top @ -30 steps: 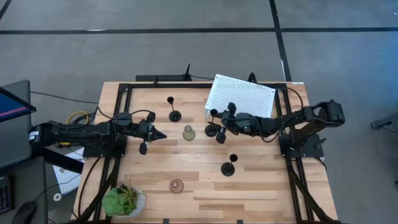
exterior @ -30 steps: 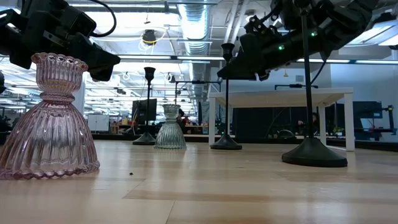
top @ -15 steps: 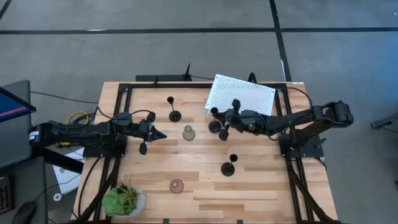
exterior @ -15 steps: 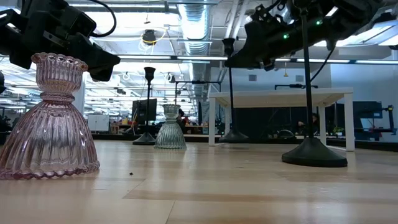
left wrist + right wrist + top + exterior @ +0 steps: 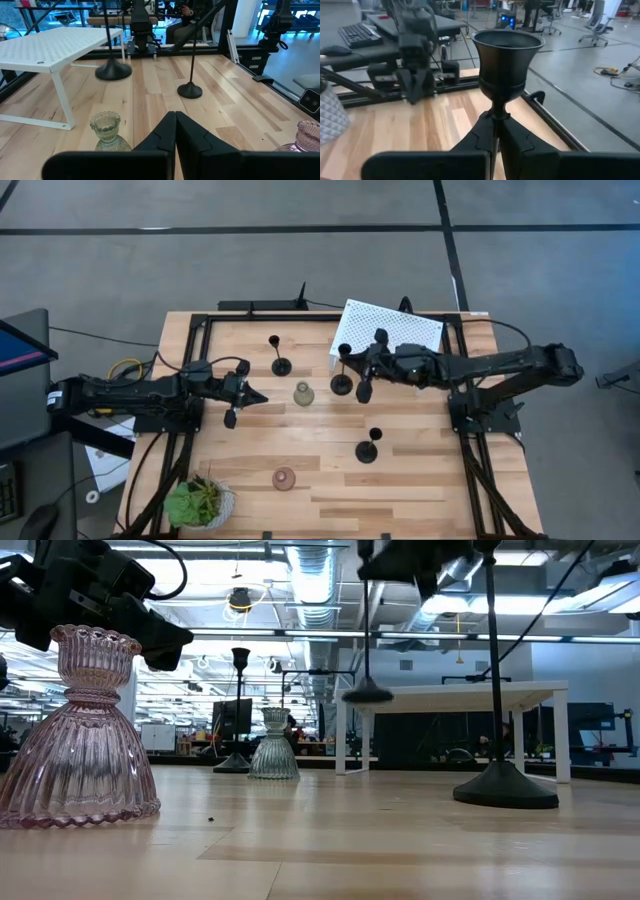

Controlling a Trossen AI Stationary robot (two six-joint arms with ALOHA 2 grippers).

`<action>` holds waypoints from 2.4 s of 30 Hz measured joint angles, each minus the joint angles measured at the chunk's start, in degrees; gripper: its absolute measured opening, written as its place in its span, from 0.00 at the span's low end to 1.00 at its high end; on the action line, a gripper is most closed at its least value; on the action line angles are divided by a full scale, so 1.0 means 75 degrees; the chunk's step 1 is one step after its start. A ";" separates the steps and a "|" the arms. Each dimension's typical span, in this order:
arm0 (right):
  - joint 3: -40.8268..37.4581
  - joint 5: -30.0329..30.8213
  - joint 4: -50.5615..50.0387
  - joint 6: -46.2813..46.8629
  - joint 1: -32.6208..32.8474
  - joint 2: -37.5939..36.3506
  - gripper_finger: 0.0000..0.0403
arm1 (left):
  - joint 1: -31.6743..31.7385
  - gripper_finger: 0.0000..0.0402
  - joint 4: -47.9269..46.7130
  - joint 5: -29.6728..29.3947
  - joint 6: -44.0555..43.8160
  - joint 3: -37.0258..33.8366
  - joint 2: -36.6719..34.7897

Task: Pick & Place candle stick holders
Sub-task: Put the middle right black candle holder on the shelf

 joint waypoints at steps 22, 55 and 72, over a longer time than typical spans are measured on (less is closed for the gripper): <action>0.1653 -0.2757 -0.1209 -0.0536 -0.4268 -0.0023 0.00 | -0.0003 0.02 -0.0006 0.0000 -0.0003 0.0000 0.0006; 0.1656 -0.3005 -0.0483 -0.0014 -0.5593 0.1070 0.00 | -0.0003 0.02 -0.0004 0.0000 -0.0003 0.0000 0.0719; 0.1643 -0.3010 -0.0707 -0.0159 -0.5579 0.1074 0.19 | -0.0003 0.02 0.0009 0.0000 0.0000 0.0000 0.0758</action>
